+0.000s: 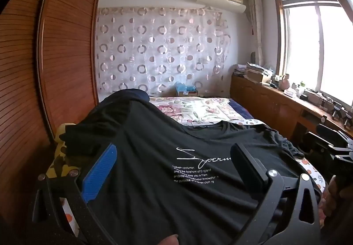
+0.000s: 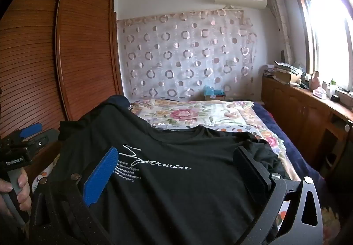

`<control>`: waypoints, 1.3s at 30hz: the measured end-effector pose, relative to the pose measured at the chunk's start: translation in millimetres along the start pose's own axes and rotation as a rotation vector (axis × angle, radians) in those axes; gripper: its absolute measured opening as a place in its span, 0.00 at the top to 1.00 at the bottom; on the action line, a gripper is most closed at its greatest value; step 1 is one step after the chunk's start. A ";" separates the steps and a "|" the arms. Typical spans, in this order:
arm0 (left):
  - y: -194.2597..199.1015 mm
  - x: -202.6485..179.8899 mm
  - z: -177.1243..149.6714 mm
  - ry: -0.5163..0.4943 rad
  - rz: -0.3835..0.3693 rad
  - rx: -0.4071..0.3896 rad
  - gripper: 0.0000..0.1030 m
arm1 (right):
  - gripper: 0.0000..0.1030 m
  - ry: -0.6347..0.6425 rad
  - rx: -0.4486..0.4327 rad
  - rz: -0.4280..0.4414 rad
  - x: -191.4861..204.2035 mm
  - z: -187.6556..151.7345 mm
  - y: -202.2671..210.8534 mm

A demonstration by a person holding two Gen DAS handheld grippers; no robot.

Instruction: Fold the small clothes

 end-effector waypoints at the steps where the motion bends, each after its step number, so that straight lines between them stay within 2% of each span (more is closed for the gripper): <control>1: -1.0 -0.2 -0.1 -0.002 -0.001 0.002 0.00 | 0.00 -0.001 0.000 0.002 0.1 0.0 0.0; 5: -0.4 -1.0 0.3 -0.012 0.016 -0.010 0.00 | 0.00 0.002 0.000 -0.001 0.3 -0.1 -0.7; 39: -1.0 2.8 0.5 -0.003 0.013 -0.006 0.00 | 0.00 -0.011 -0.010 -0.003 1.8 1.2 4.3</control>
Point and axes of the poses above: each gripper's, at about its wrist camera, not at the fingertips, and y roughly against the way its jaws point, x to its left, z to its top, the point moved 9 cm from there along -y, roughly the way its jaws point
